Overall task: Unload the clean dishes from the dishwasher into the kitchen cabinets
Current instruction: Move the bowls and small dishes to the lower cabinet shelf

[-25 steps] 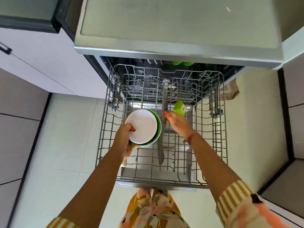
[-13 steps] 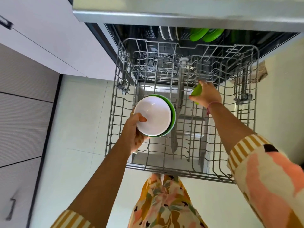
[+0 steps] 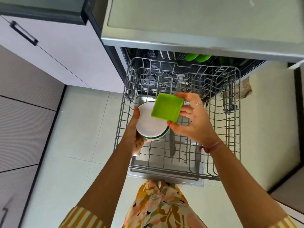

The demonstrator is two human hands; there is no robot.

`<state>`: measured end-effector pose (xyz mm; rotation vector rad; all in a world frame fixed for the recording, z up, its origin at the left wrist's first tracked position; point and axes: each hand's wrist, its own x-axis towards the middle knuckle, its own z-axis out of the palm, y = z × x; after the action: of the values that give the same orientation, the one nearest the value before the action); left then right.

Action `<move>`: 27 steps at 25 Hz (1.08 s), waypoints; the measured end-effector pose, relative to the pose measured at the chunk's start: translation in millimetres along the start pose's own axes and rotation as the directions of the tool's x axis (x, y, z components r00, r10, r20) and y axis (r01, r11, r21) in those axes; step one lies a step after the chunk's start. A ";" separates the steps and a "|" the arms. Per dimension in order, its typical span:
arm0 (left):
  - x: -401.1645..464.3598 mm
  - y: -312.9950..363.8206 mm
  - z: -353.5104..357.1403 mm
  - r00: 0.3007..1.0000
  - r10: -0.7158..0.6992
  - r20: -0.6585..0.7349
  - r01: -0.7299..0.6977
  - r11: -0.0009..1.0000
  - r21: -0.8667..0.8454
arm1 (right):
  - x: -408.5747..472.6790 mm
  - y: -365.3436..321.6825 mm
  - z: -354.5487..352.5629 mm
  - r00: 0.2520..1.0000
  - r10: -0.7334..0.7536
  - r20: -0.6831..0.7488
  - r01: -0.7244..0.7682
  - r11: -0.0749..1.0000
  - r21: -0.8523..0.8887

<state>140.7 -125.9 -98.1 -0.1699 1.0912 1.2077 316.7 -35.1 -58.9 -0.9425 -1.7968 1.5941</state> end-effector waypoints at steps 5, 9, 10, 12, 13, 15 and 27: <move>-15.2 4.2 -10.0 0.999 0.025 0.032 -0.025 1.000 0.014 | 2.0 6.8 27.7 0.966 -0.152 0.211 0.250 0.768 -0.590; -27.9 8.0 -21.1 0.998 0.055 0.017 -0.055 0.998 0.002 | -0.5 16.9 45.2 0.953 -0.142 0.268 0.277 0.769 -0.577; -29.9 8.8 -23.8 0.999 0.048 0.015 -0.048 0.999 -0.015 | -0.8 18.1 48.2 0.950 -0.132 0.281 0.277 0.772 -0.572; -31.8 9.7 -30.3 0.999 0.033 0.000 -0.033 0.999 -0.039 | -0.3 19.3 51.9 0.941 -0.116 0.318 0.285 0.778 -0.559; -31.8 10.8 -34.7 0.999 0.038 -0.017 -0.039 0.998 -0.049 | -0.8 19.7 54.7 0.935 -0.122 0.333 0.290 0.802 -0.522; -30.5 15.8 -44.7 0.995 0.076 -0.060 -0.079 0.995 -0.057 | -3.7 26.8 61.4 0.955 -0.148 0.255 0.228 0.920 -0.318; -8.1 33.9 -93.2 0.978 0.162 -0.135 -0.169 0.985 -0.043 | -20.5 184.0 200.0 0.785 0.432 0.444 0.214 0.483 -0.849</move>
<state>59.2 -175.9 -125.8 -0.2055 1.2060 1.3914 197.4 -162.5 -268.3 -1.0040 -3.2785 0.9804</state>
